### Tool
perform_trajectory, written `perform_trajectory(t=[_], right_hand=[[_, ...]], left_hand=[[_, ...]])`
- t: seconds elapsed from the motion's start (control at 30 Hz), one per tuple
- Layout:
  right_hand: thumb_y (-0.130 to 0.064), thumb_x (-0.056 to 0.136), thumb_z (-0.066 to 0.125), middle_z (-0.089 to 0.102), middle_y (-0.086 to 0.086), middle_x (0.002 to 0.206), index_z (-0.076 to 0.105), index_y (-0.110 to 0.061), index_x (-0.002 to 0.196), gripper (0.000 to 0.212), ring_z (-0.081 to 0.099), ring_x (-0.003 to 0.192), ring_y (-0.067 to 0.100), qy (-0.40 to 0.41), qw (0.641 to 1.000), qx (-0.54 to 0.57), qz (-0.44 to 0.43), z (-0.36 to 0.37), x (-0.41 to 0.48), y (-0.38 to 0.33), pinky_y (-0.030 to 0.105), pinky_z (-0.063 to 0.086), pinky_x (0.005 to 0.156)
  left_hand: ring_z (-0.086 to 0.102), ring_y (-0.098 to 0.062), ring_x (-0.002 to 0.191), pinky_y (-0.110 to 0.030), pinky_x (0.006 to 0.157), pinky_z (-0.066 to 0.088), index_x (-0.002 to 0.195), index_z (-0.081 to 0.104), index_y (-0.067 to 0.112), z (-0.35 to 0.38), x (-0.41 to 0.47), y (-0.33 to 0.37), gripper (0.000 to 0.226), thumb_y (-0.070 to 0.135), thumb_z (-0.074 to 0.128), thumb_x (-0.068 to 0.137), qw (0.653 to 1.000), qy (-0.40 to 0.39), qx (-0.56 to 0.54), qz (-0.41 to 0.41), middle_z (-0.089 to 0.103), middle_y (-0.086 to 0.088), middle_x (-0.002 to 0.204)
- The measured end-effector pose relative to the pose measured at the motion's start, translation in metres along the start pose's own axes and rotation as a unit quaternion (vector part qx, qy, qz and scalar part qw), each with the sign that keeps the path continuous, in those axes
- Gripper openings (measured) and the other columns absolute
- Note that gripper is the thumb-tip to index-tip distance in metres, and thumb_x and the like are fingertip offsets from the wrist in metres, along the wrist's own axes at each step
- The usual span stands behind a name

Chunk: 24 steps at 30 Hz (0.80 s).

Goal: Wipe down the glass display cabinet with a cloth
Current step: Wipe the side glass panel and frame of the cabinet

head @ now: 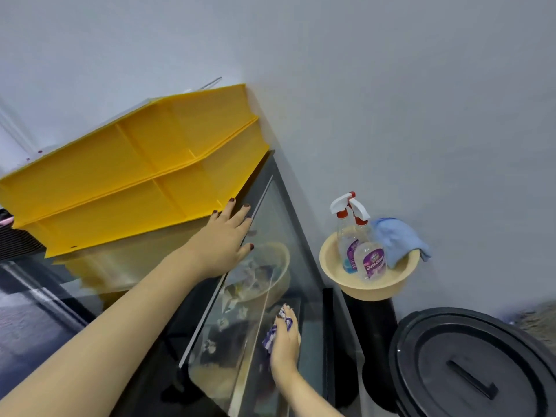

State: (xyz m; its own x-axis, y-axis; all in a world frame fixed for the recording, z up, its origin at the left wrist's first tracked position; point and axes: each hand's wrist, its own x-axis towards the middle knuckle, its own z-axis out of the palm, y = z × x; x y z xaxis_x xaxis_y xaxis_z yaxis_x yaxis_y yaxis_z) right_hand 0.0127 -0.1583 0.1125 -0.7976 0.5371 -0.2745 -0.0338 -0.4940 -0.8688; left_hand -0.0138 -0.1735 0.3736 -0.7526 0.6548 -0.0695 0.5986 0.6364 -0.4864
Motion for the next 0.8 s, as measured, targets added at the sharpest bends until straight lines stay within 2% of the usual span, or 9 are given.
perform_trajectory(t=[0.1,0.3,0.37,0.43,0.5,0.57,0.63,0.7,0.8], right_hand=[[-0.022,0.098,0.042,0.045,-0.003,0.139,0.041,-0.020,0.141,0.043,0.040,0.130,0.017,0.010,1.000,-0.010,0.006,0.018,0.046,-0.041,0.043,0.029,0.113],[-0.056,0.093,0.038,0.013,-0.035,0.150,0.025,-0.047,0.144,0.053,0.004,0.141,-0.007,-0.092,0.961,-0.103,-0.240,0.044,0.019,-0.059,0.024,0.013,0.114],[-0.046,0.095,0.042,0.013,-0.026,0.152,0.020,-0.039,0.143,0.053,0.007,0.143,0.000,-0.086,0.941,-0.184,-0.270,0.030,0.026,-0.037,0.018,0.010,0.114],[-0.031,0.092,0.051,0.029,-0.008,0.149,0.035,-0.032,0.142,0.053,0.023,0.141,0.005,-0.037,0.924,-0.221,-0.309,0.018,0.045,-0.021,0.011,0.014,0.111],[-0.025,0.090,0.053,0.046,-0.006,0.141,0.043,-0.056,0.126,0.049,0.032,0.132,-0.006,-0.001,0.952,-0.188,-0.241,0.014,0.073,-0.011,0.012,0.018,0.111],[-0.015,0.095,0.050,0.044,-0.004,0.144,0.043,-0.045,0.129,0.046,0.034,0.134,0.007,0.006,0.993,-0.090,-0.074,0.017,0.115,-0.014,0.030,0.023,0.116],[-0.019,0.097,0.047,0.049,0.002,0.140,0.052,-0.025,0.130,0.034,0.043,0.128,0.018,0.028,0.999,-0.026,0.019,0.022,0.165,-0.033,0.040,0.030,0.112],[-0.025,0.098,0.046,0.052,0.008,0.135,0.052,-0.019,0.127,0.030,0.050,0.121,0.022,0.014,1.000,-0.011,0.018,0.033,0.201,-0.062,0.043,0.037,0.108],[-0.026,0.098,0.046,0.042,-0.008,0.143,0.043,-0.024,0.139,0.041,0.039,0.132,0.013,-0.020,0.995,-0.021,-0.097,0.054,0.203,-0.096,0.037,0.029,0.113]], left_hand=[[-0.017,-0.026,0.143,-0.045,0.115,-0.003,0.151,0.007,0.012,-0.002,0.029,-0.003,0.058,0.038,0.025,0.102,0.999,0.004,0.032,-0.011,-0.010,-0.007,0.158],[-0.020,-0.026,0.142,-0.044,0.113,-0.012,0.149,-0.002,0.009,0.001,0.072,0.002,0.065,0.048,0.014,0.100,0.975,0.004,0.220,-0.038,-0.013,-0.009,0.157],[-0.020,-0.027,0.142,-0.043,0.113,-0.012,0.149,-0.003,0.009,0.002,0.081,0.001,0.067,0.050,0.012,0.099,0.974,-0.001,0.224,-0.043,-0.013,-0.010,0.157],[-0.021,-0.028,0.142,-0.043,0.114,-0.011,0.149,-0.005,0.009,0.000,0.085,0.001,0.067,0.051,0.011,0.099,0.974,-0.004,0.224,-0.042,-0.013,-0.010,0.156],[-0.022,-0.027,0.141,-0.043,0.114,-0.010,0.148,-0.006,0.008,-0.002,0.093,0.000,0.066,0.049,0.011,0.099,0.974,-0.009,0.224,-0.040,-0.015,-0.010,0.156],[-0.023,-0.027,0.141,-0.044,0.114,-0.009,0.147,-0.007,0.007,0.000,0.103,-0.001,0.066,0.048,0.011,0.100,0.972,-0.009,0.233,-0.039,-0.017,-0.010,0.155],[-0.025,-0.028,0.140,-0.045,0.114,-0.010,0.146,-0.009,0.005,0.003,0.114,-0.004,0.066,0.048,0.012,0.100,0.970,-0.011,0.239,-0.040,-0.019,-0.012,0.154],[-0.026,-0.029,0.139,-0.046,0.113,-0.010,0.145,-0.010,0.003,0.006,0.126,-0.006,0.066,0.046,0.013,0.101,0.966,-0.011,0.254,-0.043,-0.020,-0.013,0.154],[-0.026,-0.031,0.139,-0.047,0.113,-0.010,0.145,-0.008,0.000,0.005,0.143,-0.006,0.065,0.044,0.014,0.101,0.959,-0.012,0.279,-0.041,-0.021,-0.016,0.153]])
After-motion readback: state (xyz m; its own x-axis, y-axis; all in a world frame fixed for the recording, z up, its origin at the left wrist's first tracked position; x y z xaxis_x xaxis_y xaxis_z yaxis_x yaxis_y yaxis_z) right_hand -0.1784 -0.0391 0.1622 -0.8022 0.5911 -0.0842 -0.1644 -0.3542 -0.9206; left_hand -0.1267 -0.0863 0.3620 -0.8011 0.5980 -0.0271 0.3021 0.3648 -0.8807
